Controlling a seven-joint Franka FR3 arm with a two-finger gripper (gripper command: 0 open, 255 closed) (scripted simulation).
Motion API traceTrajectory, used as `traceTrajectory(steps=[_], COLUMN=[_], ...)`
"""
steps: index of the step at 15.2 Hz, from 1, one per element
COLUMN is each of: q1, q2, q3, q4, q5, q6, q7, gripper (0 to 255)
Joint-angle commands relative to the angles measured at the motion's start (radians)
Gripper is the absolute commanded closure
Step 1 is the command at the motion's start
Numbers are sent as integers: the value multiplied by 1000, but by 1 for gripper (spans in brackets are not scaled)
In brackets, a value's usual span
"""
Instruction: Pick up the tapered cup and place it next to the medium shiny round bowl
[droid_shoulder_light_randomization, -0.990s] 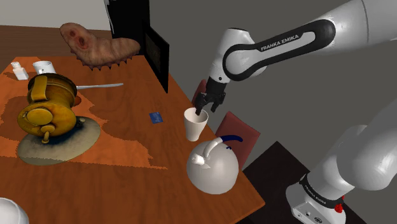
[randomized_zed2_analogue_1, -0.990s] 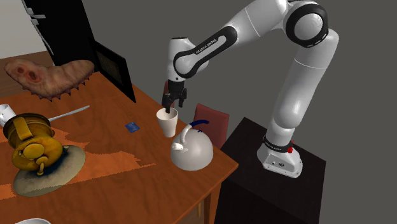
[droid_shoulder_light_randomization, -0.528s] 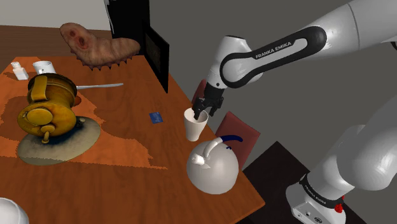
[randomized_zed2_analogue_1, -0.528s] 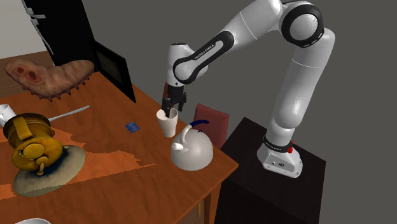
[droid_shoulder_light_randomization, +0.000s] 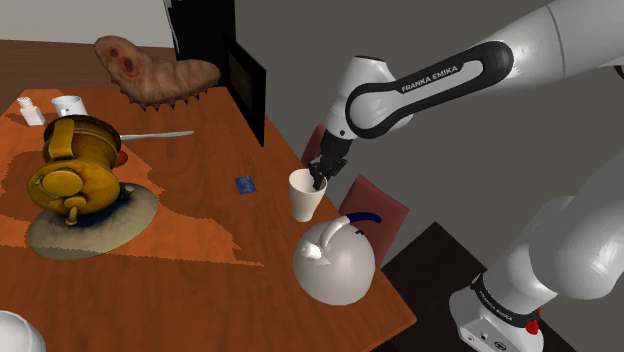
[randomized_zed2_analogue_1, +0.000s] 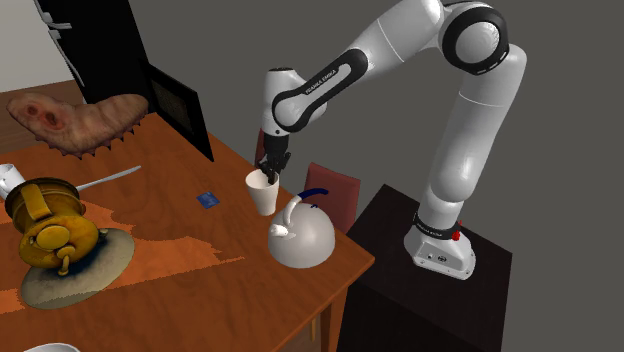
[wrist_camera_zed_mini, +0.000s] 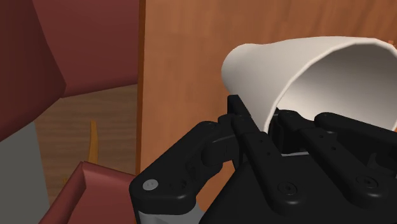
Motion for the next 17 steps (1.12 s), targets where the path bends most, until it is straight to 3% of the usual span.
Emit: traceTrajectory(steps=[1, 6, 17], q1=[0, 0, -5], q2=[0, 1, -77], q3=[0, 0, -7], q4=[0, 0, 73], q5=[0, 0, -9], q6=[0, 0, -150], q7=[0, 0, 21], gripper=[255, 255, 255])
